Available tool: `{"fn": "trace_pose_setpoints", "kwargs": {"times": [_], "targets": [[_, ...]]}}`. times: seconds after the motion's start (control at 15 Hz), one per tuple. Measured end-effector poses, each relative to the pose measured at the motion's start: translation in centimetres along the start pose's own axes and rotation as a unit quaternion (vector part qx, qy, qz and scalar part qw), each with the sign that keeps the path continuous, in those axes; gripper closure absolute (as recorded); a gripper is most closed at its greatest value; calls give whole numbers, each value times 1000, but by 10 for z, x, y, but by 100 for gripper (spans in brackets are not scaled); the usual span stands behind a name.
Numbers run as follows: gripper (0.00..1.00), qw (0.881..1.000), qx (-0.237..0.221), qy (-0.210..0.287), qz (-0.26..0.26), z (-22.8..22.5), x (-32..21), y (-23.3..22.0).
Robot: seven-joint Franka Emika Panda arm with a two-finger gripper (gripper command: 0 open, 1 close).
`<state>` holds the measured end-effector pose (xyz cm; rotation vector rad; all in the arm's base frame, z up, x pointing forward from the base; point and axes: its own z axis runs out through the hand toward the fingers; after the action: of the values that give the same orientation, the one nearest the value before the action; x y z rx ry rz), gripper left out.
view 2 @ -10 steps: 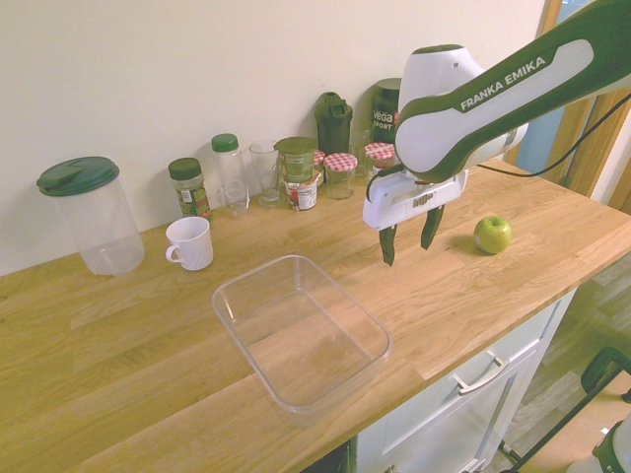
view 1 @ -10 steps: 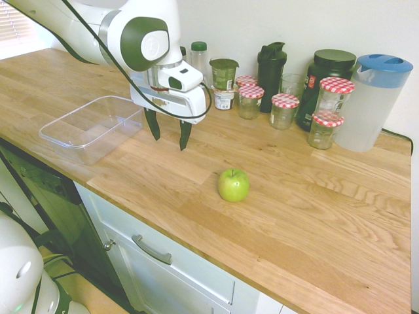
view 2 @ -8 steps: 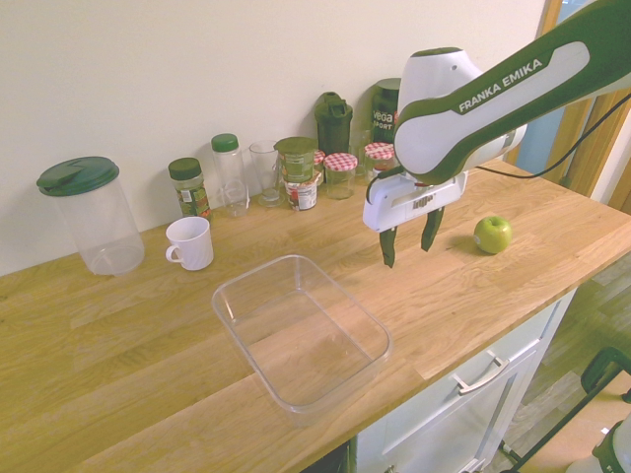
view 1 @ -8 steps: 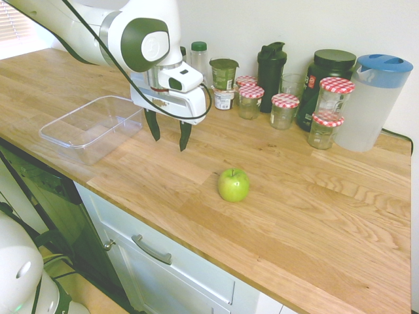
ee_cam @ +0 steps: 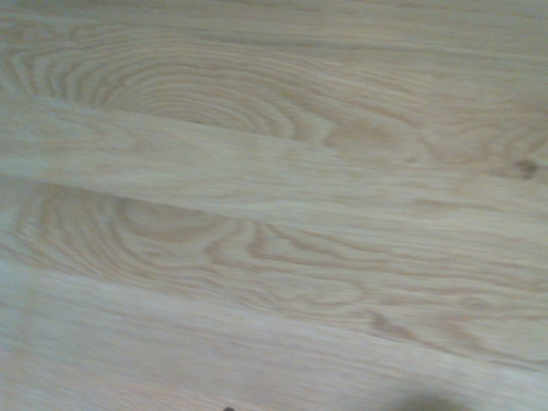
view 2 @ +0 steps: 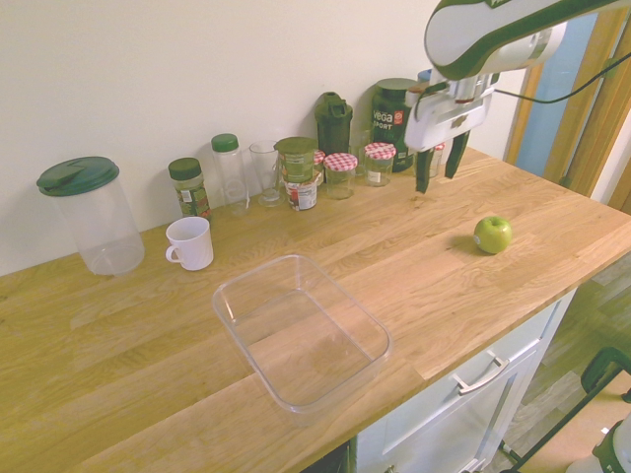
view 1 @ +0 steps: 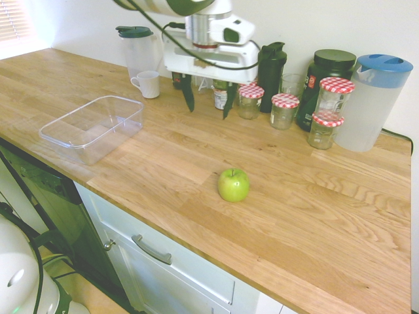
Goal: Put the apple into the container
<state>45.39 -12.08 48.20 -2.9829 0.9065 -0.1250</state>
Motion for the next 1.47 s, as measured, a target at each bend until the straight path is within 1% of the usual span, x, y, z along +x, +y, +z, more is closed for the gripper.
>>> {"fn": "trace_pose_setpoints", "kwargs": {"times": [0.07,0.2,0.33,0.47,0.67,1.0,1.07,1.47], "targets": [[0,1000,0,-4,-12,2,7,23],[0,1000,-1,-17,-18,13,15,61],[0,999,-8,-34,-23,32,10,81],[0,999,-12,-45,-26,56,-1,86],[0,999,-14,-36,-22,82,-12,83],[0,999,-38,-26,-21,111,-17,81],[100,999,-42,-25,-22,114,-16,81],[100,998,-53,-18,-18,136,-23,73]]}}
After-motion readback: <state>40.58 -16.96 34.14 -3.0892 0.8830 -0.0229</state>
